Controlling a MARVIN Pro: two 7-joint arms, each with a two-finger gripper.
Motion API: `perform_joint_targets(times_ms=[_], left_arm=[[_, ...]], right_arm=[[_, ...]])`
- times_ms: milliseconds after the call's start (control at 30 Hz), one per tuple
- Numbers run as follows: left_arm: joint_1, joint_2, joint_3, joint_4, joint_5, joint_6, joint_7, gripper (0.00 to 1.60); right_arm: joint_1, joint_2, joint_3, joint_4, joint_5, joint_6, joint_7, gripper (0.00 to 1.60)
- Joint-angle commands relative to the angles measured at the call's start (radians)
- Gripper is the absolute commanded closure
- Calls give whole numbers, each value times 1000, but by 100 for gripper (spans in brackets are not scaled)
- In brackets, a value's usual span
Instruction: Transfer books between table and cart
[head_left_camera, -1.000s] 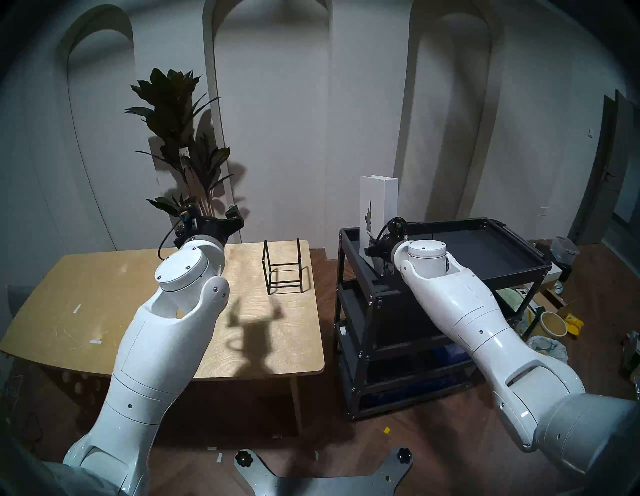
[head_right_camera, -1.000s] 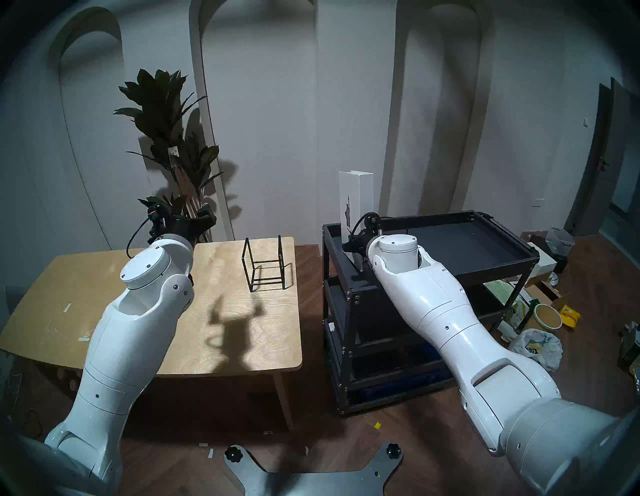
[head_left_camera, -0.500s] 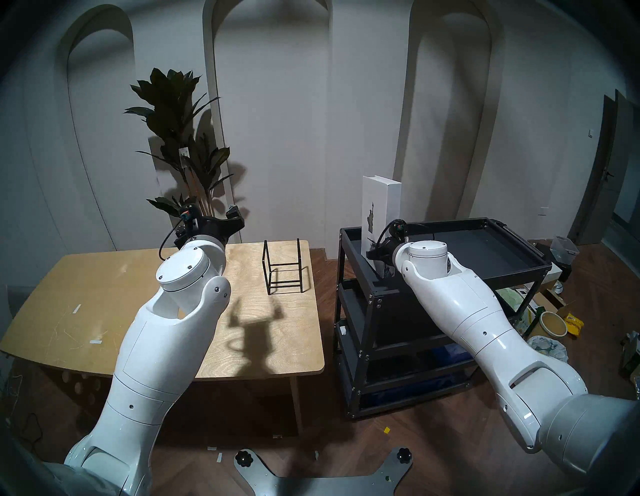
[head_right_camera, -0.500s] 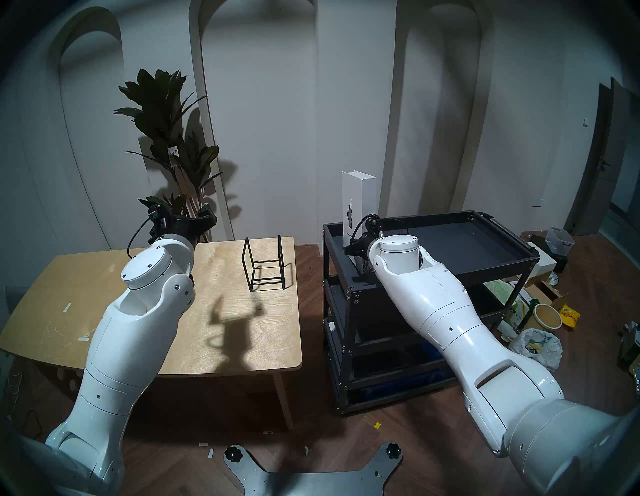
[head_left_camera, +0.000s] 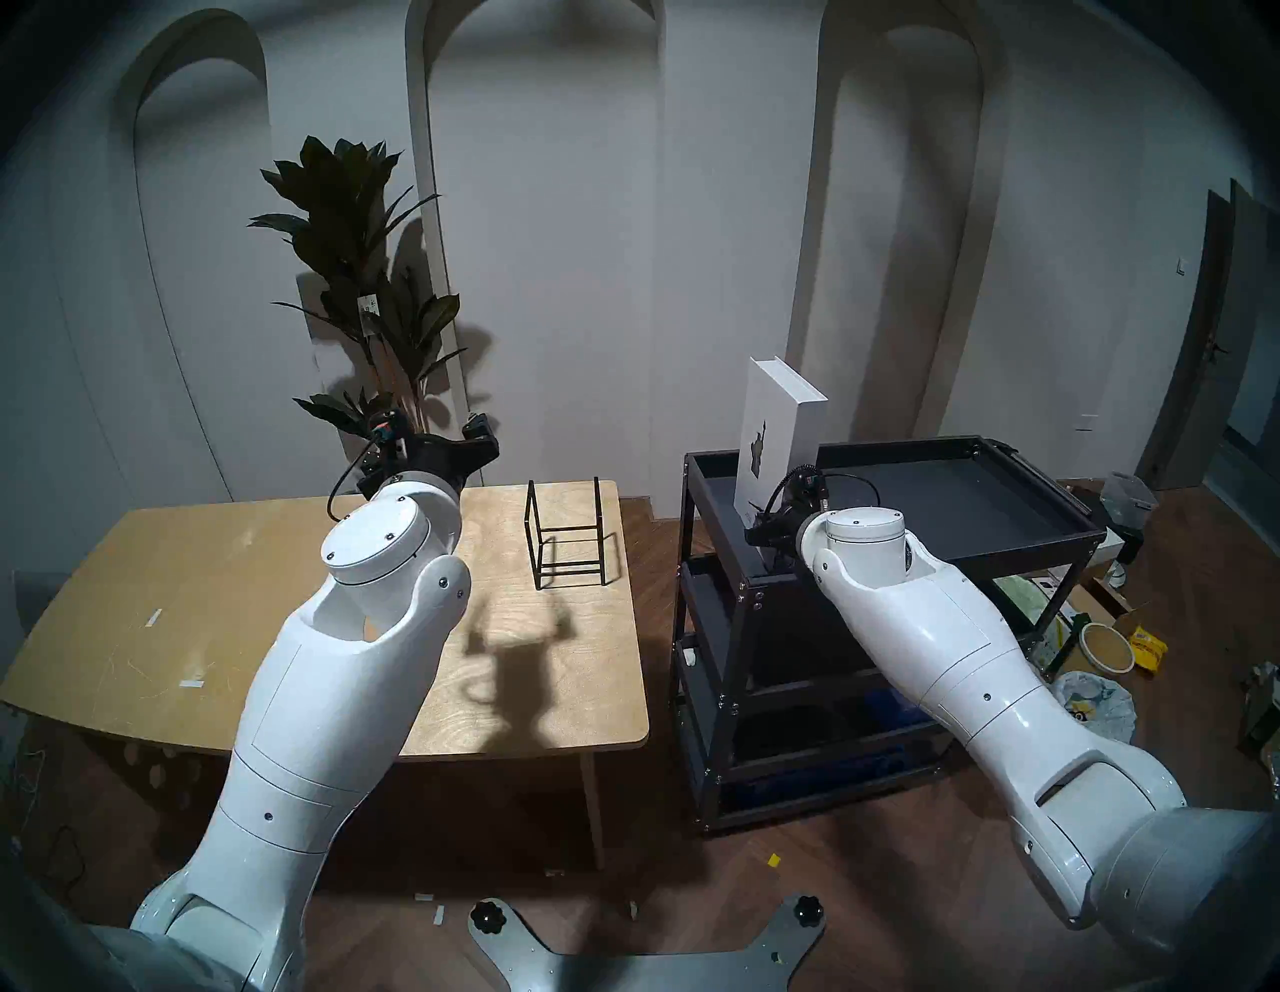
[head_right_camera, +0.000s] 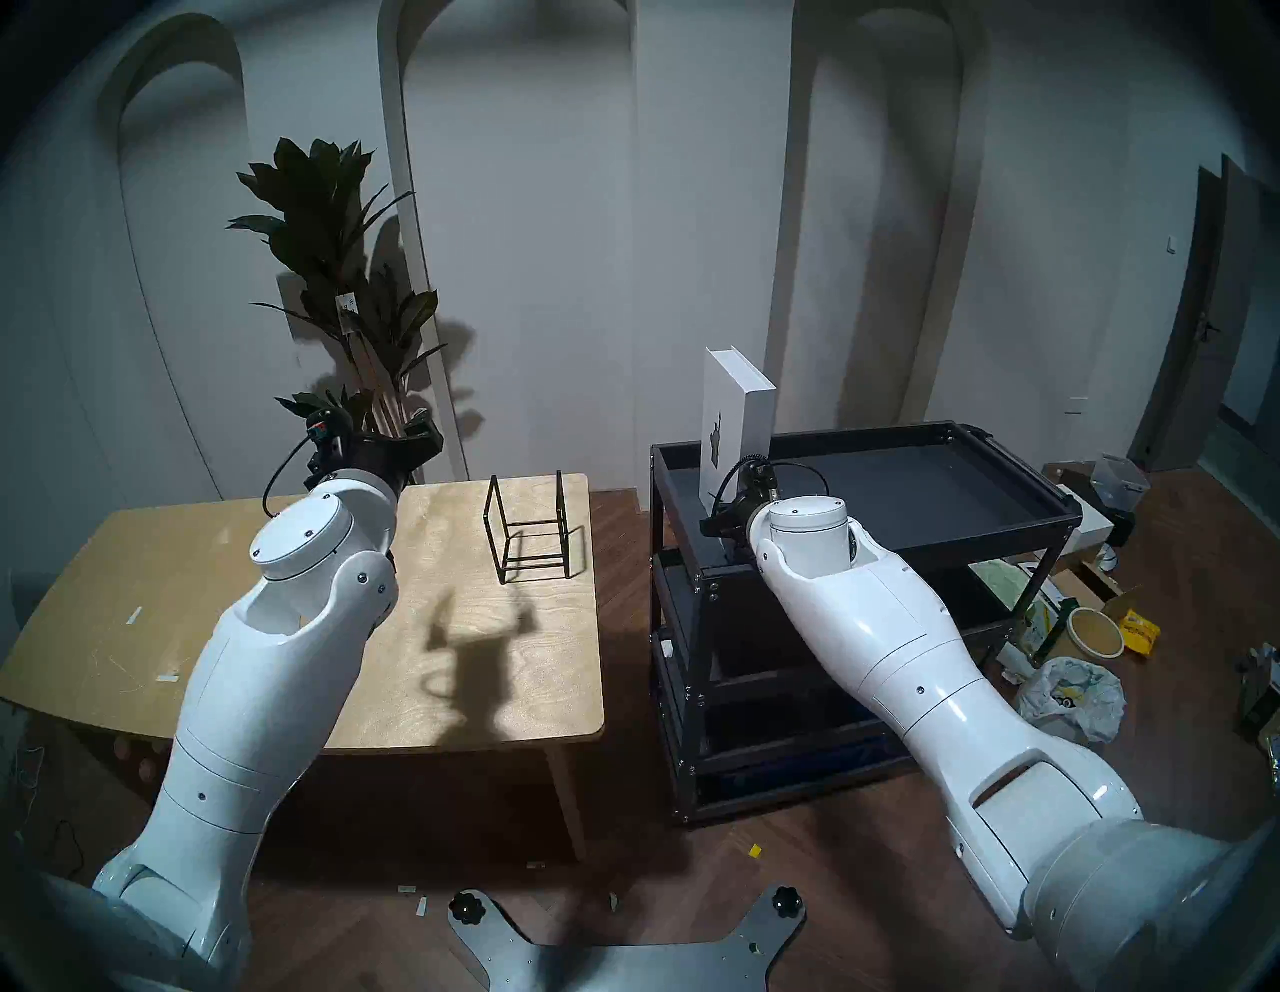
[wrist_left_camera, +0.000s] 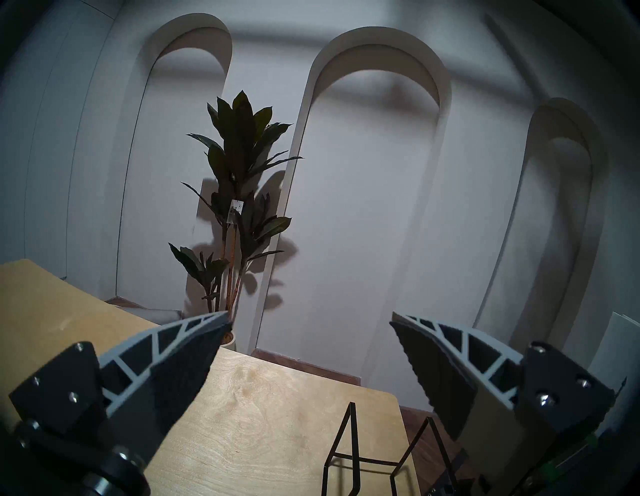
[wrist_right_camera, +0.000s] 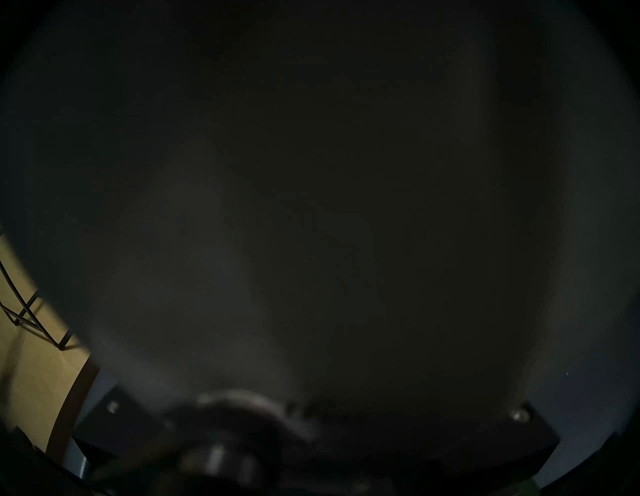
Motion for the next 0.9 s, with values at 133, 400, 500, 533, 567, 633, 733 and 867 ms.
perform_joint_targets(times_ms=[133, 400, 500, 533, 567, 633, 733, 867], left_arm=[[-23, -1, 9, -29, 16, 3, 6, 0], [-26, -5, 18, -30, 24, 8, 13, 0], [-28, -7, 21, -29, 26, 9, 16, 0], [-28, -8, 22, -30, 27, 10, 17, 0], [-29, -8, 23, -30, 27, 10, 18, 0], [-30, -9, 25, -31, 28, 11, 21, 0], [-31, -11, 27, -30, 30, 12, 23, 0], [-32, -14, 31, -28, 33, 12, 27, 0]], right_arm=[[-85, 23, 4, 7, 31, 36, -30, 160], [-92, 31, 7, -5, 53, 26, -29, 110], [-93, 34, 6, -9, 59, 24, -31, 105], [-94, 35, 5, -10, 60, 22, -30, 105], [-94, 36, 5, -11, 62, 22, -30, 100], [-95, 38, 4, -14, 65, 19, -30, 93], [-96, 42, 4, -21, 70, 19, -33, 93], [-99, 49, 5, -29, 77, 17, -35, 65]])
